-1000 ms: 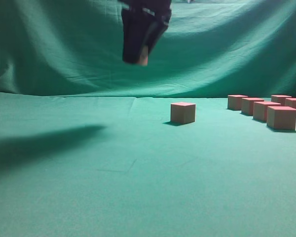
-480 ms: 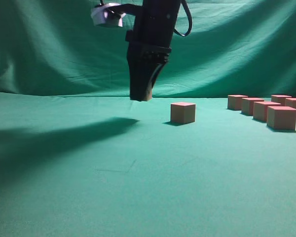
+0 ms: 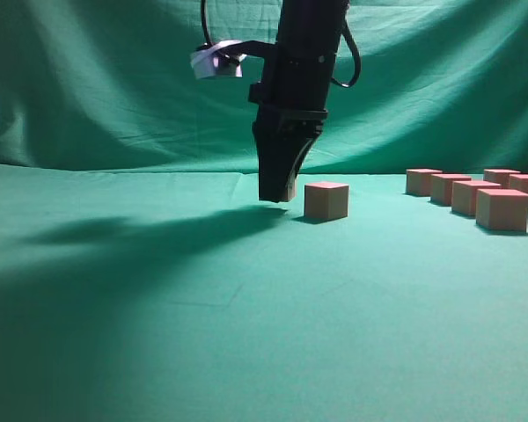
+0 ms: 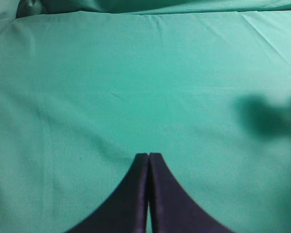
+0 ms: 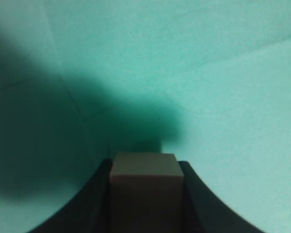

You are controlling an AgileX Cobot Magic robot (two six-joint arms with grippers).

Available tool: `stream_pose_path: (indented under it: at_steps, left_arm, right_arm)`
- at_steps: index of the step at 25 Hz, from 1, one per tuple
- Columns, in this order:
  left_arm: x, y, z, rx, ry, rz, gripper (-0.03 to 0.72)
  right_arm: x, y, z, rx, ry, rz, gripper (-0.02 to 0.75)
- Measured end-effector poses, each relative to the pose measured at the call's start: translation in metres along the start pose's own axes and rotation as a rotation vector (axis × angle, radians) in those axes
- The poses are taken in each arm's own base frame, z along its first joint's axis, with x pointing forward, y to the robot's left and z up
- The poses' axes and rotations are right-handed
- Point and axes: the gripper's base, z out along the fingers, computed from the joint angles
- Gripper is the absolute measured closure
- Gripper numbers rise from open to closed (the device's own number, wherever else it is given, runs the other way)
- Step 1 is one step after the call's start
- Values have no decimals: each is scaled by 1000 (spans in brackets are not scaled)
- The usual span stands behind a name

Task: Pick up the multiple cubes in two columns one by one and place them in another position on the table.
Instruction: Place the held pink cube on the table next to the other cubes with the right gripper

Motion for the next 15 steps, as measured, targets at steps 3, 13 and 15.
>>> stream_pose_path:
  at_steps: [3, 13, 15]
  left_arm:
    - [0, 0, 0, 0, 0, 0, 688]
    - [0, 0, 0, 0, 0, 0, 688]
    - [0, 0, 0, 0, 0, 0, 688]
  right_arm:
    - [3, -2, 2, -3, 2, 6, 480]
    - [1, -1, 6, -33, -27, -1, 480]
    - [1, -1, 8, -37, -26, 0, 480]
